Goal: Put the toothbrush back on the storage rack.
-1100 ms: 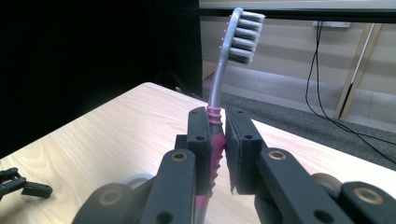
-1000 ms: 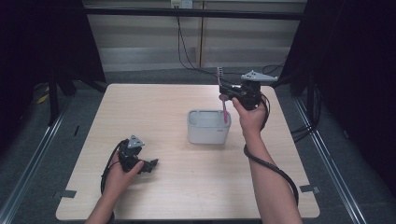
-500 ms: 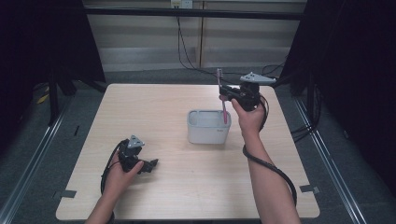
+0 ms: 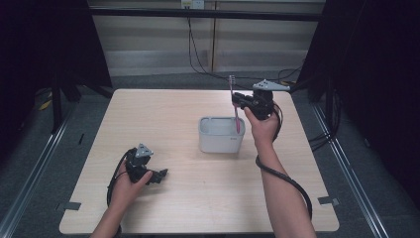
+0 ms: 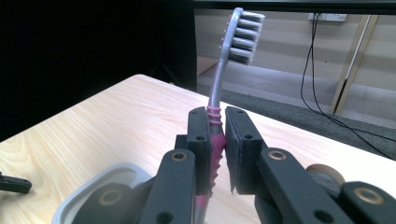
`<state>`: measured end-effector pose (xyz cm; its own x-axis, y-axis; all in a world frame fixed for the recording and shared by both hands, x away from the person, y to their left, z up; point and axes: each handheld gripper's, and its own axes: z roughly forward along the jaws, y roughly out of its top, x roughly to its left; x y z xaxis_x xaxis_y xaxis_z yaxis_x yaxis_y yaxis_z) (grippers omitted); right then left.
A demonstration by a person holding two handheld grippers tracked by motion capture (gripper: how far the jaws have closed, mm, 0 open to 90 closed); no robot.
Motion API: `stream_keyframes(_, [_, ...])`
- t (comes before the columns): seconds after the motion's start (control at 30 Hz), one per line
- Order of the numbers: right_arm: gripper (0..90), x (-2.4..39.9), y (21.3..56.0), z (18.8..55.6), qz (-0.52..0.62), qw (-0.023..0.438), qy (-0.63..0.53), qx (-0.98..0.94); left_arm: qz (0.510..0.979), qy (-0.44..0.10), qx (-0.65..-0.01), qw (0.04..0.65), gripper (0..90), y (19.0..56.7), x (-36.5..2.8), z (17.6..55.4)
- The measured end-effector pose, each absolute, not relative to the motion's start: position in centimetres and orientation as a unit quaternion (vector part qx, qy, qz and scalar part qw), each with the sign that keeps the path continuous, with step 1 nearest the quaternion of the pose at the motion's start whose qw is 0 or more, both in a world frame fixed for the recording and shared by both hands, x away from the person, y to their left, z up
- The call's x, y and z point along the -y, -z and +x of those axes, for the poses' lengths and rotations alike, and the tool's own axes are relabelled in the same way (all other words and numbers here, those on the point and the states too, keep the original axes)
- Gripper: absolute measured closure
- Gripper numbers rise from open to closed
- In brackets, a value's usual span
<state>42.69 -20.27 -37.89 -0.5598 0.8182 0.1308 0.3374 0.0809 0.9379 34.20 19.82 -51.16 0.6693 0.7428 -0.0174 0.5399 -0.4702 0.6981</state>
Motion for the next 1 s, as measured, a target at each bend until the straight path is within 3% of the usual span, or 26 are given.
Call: stream_keyframes(1.0, [81.1, 21.1, 38.8, 41.5, 0.404, 0.233, -0.541, -0.700, 0.845, -0.146, -0.379, 0.347, 0.0, 51.1, -19.8, 34.2])
